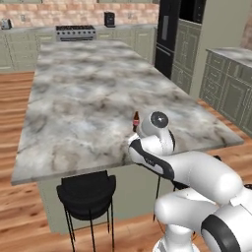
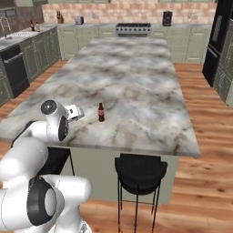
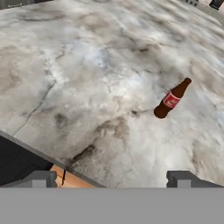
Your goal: Place the large bottle from the dining counter next to the other large bottle outside the sink, and place the small bottle from the dining counter next to the other small bottle inside the sink.
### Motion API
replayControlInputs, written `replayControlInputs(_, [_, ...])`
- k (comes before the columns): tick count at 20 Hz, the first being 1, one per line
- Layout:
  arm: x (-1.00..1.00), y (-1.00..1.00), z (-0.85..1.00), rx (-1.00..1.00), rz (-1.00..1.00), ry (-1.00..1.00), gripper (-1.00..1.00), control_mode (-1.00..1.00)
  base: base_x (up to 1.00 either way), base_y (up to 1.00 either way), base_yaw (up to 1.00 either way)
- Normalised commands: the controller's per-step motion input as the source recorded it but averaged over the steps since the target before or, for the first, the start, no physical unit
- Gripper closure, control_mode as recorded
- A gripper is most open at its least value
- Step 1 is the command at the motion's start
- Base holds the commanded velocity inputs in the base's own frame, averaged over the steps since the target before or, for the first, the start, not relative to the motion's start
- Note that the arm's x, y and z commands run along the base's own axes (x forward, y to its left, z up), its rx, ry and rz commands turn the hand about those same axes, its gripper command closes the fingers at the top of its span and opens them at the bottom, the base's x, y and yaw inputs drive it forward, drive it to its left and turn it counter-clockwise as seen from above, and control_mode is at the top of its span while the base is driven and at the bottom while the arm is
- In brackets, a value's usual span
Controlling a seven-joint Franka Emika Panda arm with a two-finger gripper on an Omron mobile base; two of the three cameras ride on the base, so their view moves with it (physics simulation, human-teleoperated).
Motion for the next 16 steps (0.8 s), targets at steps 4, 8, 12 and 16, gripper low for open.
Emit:
replayControlInputs(4, [0.00, 0.00, 0.00, 0.00, 0.00, 0.00, -1.00, 1.00, 0.00, 0.36, 0.04])
replayControlInputs(8, [0.00, 0.00, 0.00, 0.00, 0.00, 0.00, -1.00, 1.00, 0.04, 0.26, 0.03])
replayControlInputs(12, [0.00, 0.00, 0.00, 0.00, 0.00, 0.00, -1.00, 1.00, 0.09, 0.07, 0.04])
replayControlInputs(16, [0.00, 0.00, 0.00, 0.00, 0.00, 0.00, -1.00, 1.00, 0.38, -0.03, 0.01])
